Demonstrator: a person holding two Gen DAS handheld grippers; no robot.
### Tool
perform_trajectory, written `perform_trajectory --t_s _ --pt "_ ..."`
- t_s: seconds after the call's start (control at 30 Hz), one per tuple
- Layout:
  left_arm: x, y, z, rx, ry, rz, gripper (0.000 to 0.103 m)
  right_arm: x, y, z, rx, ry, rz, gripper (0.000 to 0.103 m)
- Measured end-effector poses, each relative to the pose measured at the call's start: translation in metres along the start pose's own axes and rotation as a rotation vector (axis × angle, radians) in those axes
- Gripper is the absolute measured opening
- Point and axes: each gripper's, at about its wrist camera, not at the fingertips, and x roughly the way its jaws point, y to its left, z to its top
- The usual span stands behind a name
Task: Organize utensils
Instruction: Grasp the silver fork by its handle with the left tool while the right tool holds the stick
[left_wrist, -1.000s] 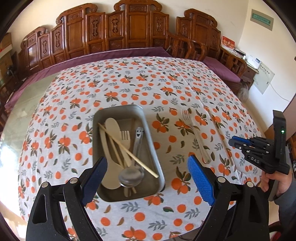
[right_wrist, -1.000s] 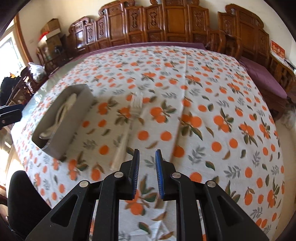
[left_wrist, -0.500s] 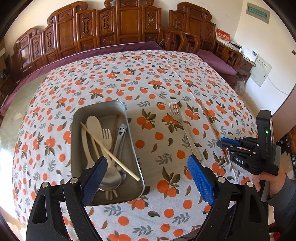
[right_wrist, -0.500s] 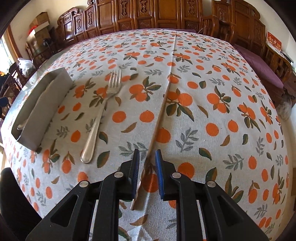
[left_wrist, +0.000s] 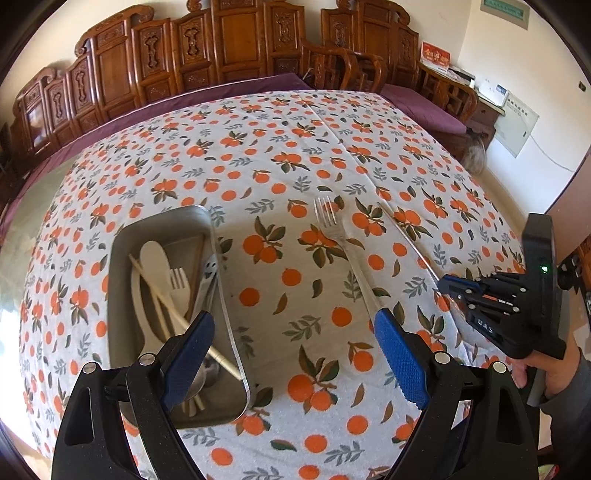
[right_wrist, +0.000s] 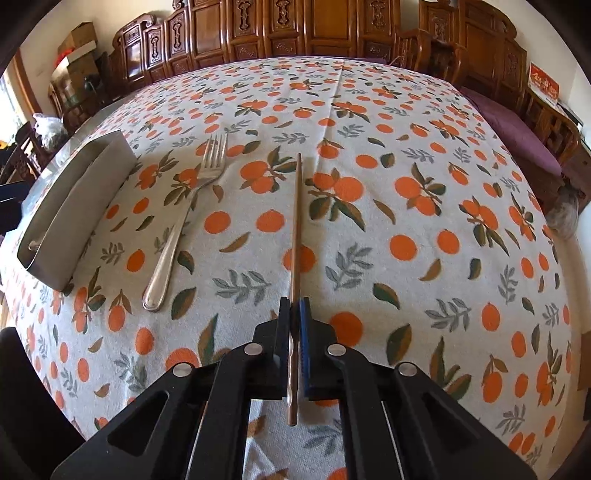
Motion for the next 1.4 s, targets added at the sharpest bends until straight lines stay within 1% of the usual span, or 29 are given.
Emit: perform_trajectory --t_s 0.17,0.27,0.47,0.5,0.57,0.63,0.7,0.73,0.8,0.83,0.87,0.9,0.97,1.1,1.2,1.23,1.27,1.3,1.4 --pt "0.018 -0.014 0.009 0.019 0.017 -0.005 0.085 -0.01 -0.009 -0.007 0.036 -0.025 0.025 0.006" --pt "0.029 -0.022 0.014 0.032 0.027 0.001 0.085 -0.009 -0.013 -0.011 0.044 -0.015 0.024 0.006" --pt "0.055 -0.034 0.023 0.028 0.054 -0.019 0.084 -0.01 -0.018 -0.014 0.039 -0.017 0.021 0.006" --pt "0.058 -0.036 0.024 0.026 0.058 -0.024 0.082 -0.011 -0.019 -0.014 0.043 -0.02 0.024 0.006" --pt "0.068 -0.039 0.027 0.021 0.079 -0.045 0.072 -0.015 -0.021 -0.012 0.049 -0.029 0.028 0.006" --pt "0.075 -0.043 0.03 0.018 0.09 -0.067 0.068 -0.017 -0.024 -0.011 0.059 -0.035 0.036 0.006" --pt "0.081 -0.045 0.032 0.017 0.096 -0.079 0.061 -0.019 -0.026 -0.01 0.064 -0.039 0.041 0.006" --pt "0.085 -0.047 0.033 0.017 0.104 -0.085 0.054 -0.02 -0.027 -0.009 0.066 -0.041 0.042 0.006" --pt "0.094 -0.05 0.035 0.019 0.121 -0.09 0.048 -0.021 -0.029 -0.008 0.072 -0.044 0.044 0.006" --pt "0.097 -0.051 0.036 0.019 0.124 -0.087 0.041 -0.021 -0.03 -0.008 0.074 -0.045 0.044 0.006" --pt "0.101 -0.052 0.036 0.018 0.128 -0.088 0.036 -0.022 -0.031 -0.007 0.077 -0.046 0.045 0.006" --pt "0.105 -0.053 0.037 0.017 0.133 -0.089 0.035 -0.022 -0.031 -0.007 0.08 -0.046 0.046 0.006" --pt "0.111 -0.053 0.038 0.017 0.141 -0.084 0.029 -0.022 -0.032 -0.007 0.084 -0.047 0.05 0.006" --pt "0.124 -0.055 0.04 0.016 0.161 -0.067 0.028 -0.022 -0.033 -0.007 0.088 -0.047 0.055 0.006" --pt "0.129 -0.055 0.041 0.018 0.155 -0.049 0.027 -0.022 -0.033 -0.007 0.091 -0.046 0.06 0.006" --pt "0.129 -0.055 0.042 0.018 0.152 -0.045 0.025 -0.021 -0.033 -0.007 0.097 -0.045 0.062 0.006" --pt "0.129 -0.055 0.042 0.018 0.151 -0.039 0.018 -0.021 -0.033 -0.007 0.097 -0.044 0.064 0.006" --pt "0.129 -0.055 0.042 0.019 0.15 -0.042 0.013 -0.021 -0.032 -0.007 0.095 -0.043 0.065 0.006" --pt "0.128 -0.054 0.041 0.025 0.157 -0.056 0.01 -0.023 -0.031 -0.006 0.094 -0.046 0.07 0.006"
